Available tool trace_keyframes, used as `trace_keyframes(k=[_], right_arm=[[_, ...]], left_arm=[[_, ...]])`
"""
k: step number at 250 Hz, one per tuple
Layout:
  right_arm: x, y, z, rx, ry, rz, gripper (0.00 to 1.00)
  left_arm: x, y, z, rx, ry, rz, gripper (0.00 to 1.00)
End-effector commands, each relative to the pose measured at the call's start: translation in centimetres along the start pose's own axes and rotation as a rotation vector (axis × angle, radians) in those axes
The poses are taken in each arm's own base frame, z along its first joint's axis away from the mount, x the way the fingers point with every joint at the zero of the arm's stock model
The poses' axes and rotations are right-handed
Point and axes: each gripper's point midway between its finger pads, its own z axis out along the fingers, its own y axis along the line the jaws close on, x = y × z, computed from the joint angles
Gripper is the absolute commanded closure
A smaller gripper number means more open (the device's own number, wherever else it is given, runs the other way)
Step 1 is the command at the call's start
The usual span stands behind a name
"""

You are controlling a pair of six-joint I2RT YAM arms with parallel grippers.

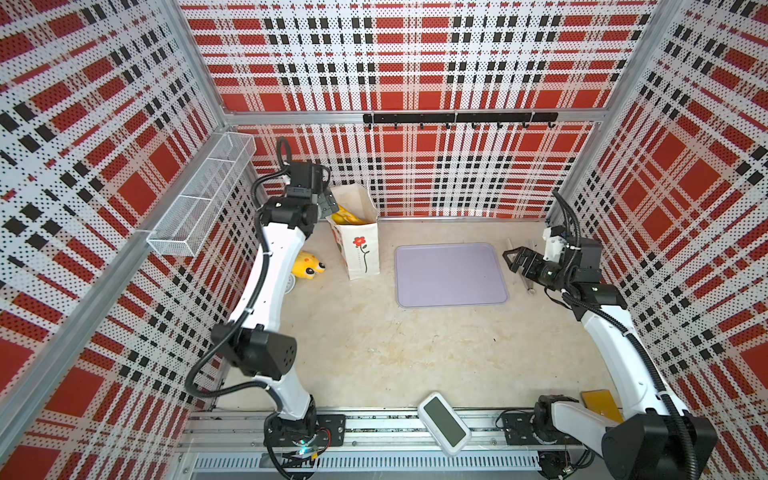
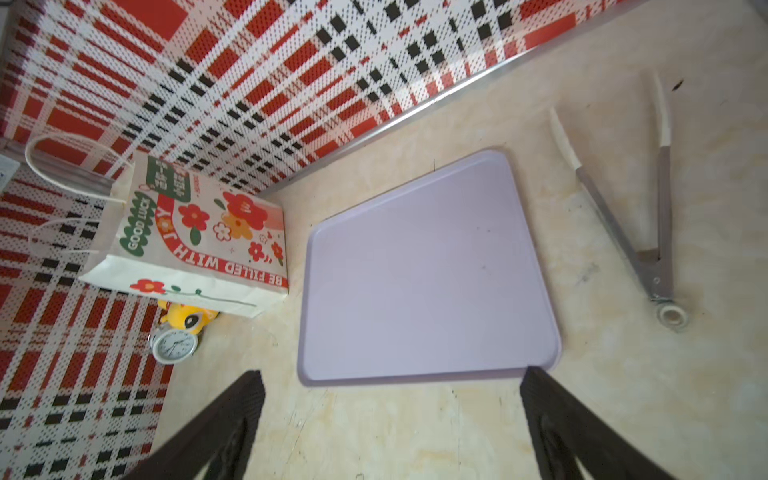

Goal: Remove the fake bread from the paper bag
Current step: 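Move the left gripper to the bag rim while the right reaches the tongs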

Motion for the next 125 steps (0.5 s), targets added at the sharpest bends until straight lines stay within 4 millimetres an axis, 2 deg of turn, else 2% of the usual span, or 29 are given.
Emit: trace_keyframes(k=[1, 34, 63, 94, 125], right_arm=[[1.3, 1.4, -1.2, -0.035, 0.045, -0.058, 0.01], [2.6, 1.4, -1.5, -0.032, 0.072, -0.075, 0.01], [3.2, 1.3, -1.6, -0.022, 0.084, -0.087, 0.01], [3.2, -0.2, -1.6, 0.055, 0.076, -0.099, 0.01], [2.8, -2.3, -1.2, 0.167, 0.076, -0.110, 0.00]], left_arm=[[1.8, -0.1, 0.9, -0.009, 0.112, -0.026, 0.00], [1.6, -0.8, 3.0, -0.022, 0.118, -0.039, 0.01], [1.9, -1.2, 4.6, -0.023, 0.135, -0.054, 0.07], [2.2, -1.5, 5.7, -0.020, 0.147, -0.064, 0.12], [2.2, -2.0, 5.5, 0.007, 0.147, -0.070, 0.12]])
